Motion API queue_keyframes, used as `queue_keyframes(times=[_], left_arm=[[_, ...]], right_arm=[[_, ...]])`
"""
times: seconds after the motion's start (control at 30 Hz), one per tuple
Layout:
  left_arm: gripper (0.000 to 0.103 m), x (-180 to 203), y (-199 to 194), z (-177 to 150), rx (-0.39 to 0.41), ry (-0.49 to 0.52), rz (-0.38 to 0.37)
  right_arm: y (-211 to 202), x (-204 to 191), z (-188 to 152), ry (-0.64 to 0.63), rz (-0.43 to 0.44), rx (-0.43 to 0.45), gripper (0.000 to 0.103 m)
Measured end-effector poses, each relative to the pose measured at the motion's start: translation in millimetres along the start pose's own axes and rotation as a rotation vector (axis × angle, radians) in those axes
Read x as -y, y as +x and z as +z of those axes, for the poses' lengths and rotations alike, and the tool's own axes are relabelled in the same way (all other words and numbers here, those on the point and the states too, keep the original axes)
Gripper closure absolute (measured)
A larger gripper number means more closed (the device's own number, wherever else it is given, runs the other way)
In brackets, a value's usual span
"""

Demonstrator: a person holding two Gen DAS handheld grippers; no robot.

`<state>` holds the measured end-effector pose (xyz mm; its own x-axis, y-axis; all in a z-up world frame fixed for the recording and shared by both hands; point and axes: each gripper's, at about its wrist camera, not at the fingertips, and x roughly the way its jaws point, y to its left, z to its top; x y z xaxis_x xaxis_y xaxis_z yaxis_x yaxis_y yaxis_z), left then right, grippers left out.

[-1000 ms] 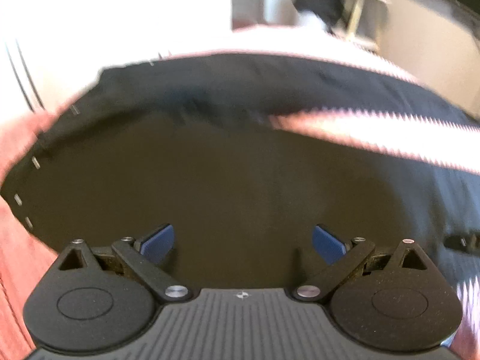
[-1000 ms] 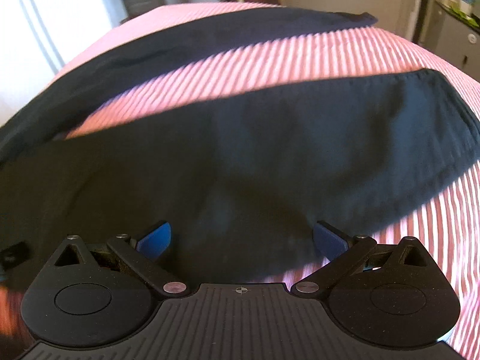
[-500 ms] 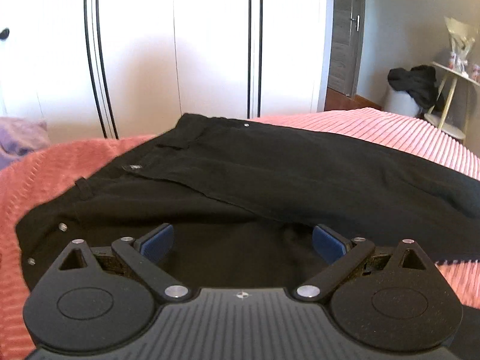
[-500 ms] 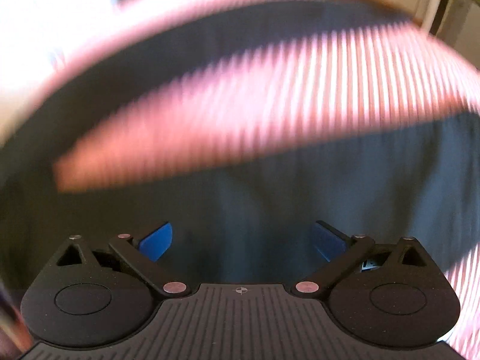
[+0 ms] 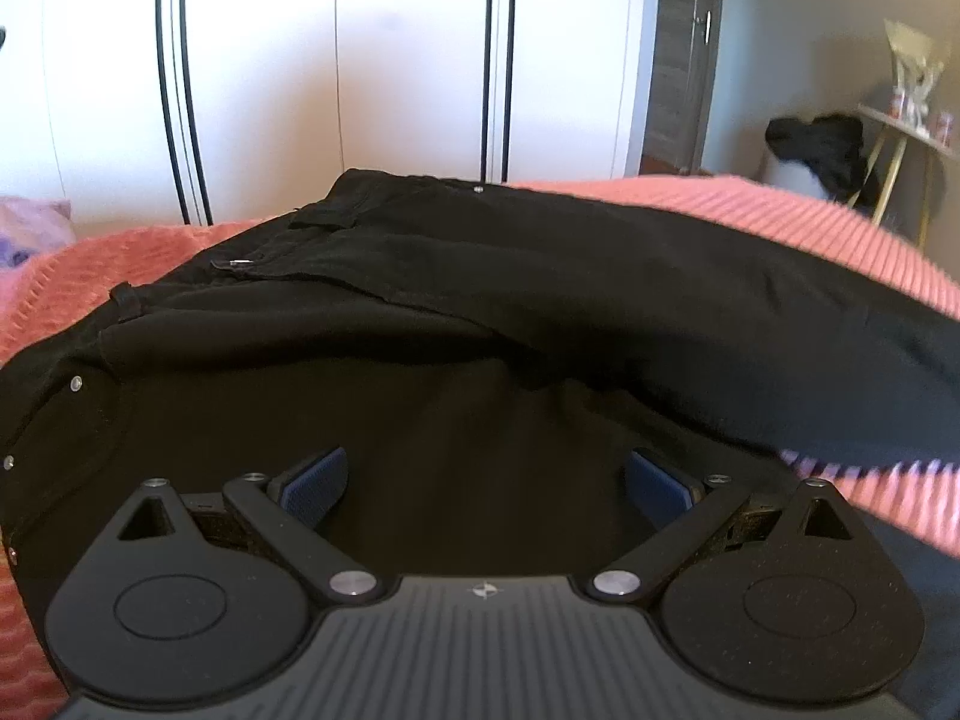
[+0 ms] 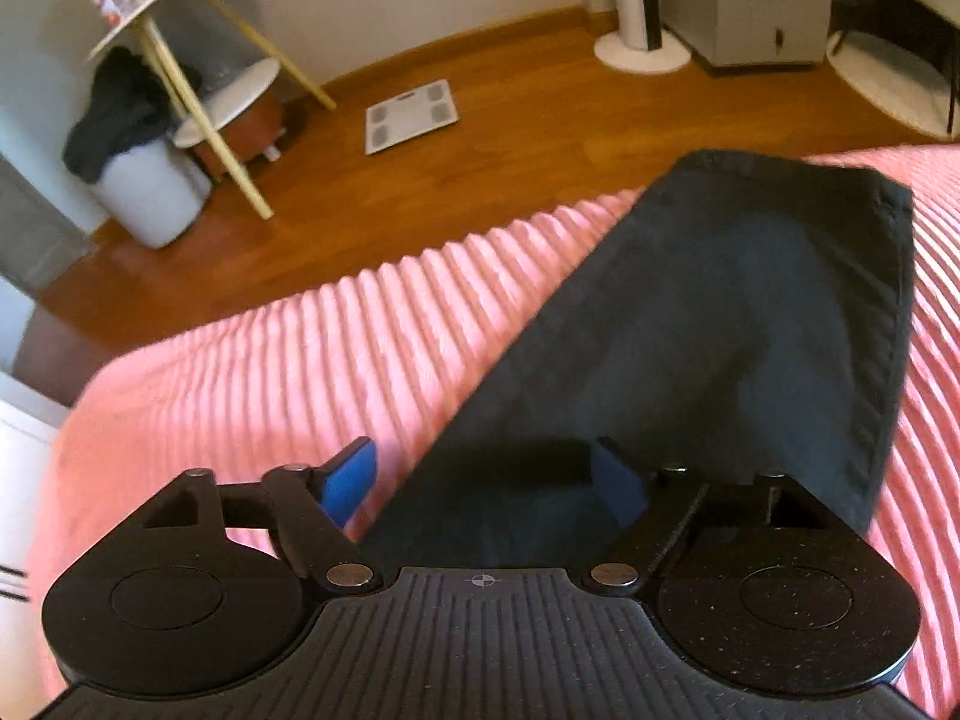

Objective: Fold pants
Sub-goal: 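Close the right gripper on the trouser leg hem and lift it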

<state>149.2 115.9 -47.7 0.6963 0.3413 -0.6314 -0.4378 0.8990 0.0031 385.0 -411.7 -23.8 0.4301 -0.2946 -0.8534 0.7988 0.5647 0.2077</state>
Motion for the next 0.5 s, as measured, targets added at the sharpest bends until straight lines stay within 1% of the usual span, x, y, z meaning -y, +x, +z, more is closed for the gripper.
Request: queue_keyframes(times=[0.07, 0.1, 0.17, 0.2, 0.23, 0.27, 0.33, 0.37, 0.43, 0.5], left_arm=[[0.004, 4, 0, -2, -0.002, 0.021, 0.014], [0.004, 5, -1, -3, 0.002, 0.025, 0.016], [0.004, 4, -1, -5, 0.008, 0.011, 0.008], [0.004, 2, -1, -7, 0.007, 0.000, 0.001], [0.004, 0, 0, -8, 0.008, -0.012, -0.008], [0.004, -3, 0, -9, 0.011, -0.020, -0.016], [0.004, -5, -1, -9, 0.010, -0.014, -0.029], [0.004, -6, -4, -8, 0.005, -0.015, -0.033], [0.004, -13, -10, -4, 0.015, -0.057, -0.051], [0.004, -24, -20, 2, 0.043, -0.127, -0.081]], right_arm=[[10, -2, -5, -0.028, -0.023, 0.007, 0.019], [11, -2, -9, -0.053, -0.034, 0.035, 0.021], [3, 0, -17, -0.118, -0.039, 0.073, 0.036], [-4, 4, -22, -0.136, -0.020, 0.090, 0.046], [-14, 11, -26, -0.142, 0.041, 0.089, 0.077], [-21, 22, -29, -0.129, 0.103, 0.084, 0.092], [-48, 48, -40, -0.138, 0.171, 0.124, 0.095], [-67, 66, -49, -0.147, 0.224, 0.159, 0.095], [-106, 116, -75, -0.121, 0.331, 0.210, 0.095], [-138, 176, -114, -0.099, 0.412, 0.254, 0.096]])
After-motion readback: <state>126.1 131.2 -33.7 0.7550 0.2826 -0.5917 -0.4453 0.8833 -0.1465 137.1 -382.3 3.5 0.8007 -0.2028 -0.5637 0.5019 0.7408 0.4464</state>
